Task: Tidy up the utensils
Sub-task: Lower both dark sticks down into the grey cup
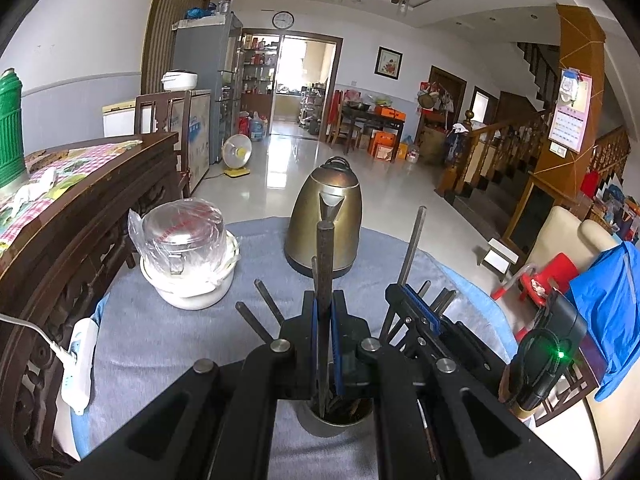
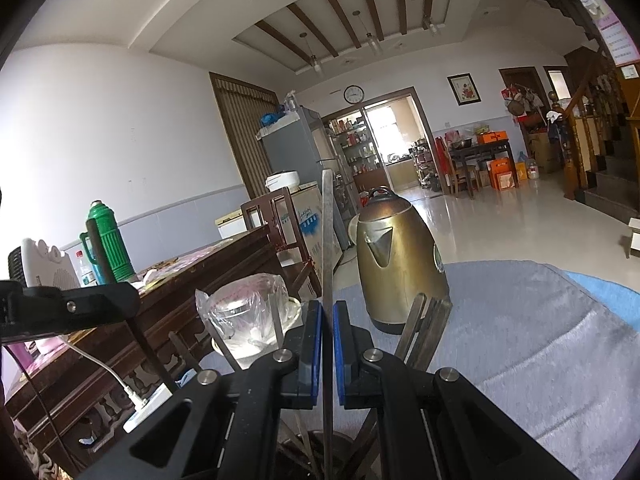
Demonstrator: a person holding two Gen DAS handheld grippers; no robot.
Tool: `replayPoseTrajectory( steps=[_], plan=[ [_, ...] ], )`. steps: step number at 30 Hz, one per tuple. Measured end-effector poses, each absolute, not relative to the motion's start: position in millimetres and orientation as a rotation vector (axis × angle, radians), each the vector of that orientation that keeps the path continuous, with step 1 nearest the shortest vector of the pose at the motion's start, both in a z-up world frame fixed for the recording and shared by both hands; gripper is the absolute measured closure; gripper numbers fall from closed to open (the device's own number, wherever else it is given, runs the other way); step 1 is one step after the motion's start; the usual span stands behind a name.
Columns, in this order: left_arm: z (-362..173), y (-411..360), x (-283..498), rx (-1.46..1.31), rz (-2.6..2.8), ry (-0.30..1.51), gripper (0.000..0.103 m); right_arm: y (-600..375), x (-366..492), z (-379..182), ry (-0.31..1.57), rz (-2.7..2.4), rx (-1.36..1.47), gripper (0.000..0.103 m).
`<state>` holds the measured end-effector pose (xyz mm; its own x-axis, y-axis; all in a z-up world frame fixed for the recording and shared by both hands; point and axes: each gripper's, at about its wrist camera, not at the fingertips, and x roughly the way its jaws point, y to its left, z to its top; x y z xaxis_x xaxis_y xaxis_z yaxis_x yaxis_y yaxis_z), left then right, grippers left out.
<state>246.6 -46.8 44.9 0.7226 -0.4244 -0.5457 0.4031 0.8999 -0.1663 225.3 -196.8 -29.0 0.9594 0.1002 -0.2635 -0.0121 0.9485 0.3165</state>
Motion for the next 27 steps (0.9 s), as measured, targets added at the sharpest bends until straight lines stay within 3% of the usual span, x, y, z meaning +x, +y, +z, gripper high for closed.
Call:
replayPoseTrajectory(
  steps=[27],
  plan=[
    [21,-39,248,-0.065,-0.45,0.709,0.097,-193,210,-36,0.337,0.085,0.314,0.096]
  ],
)
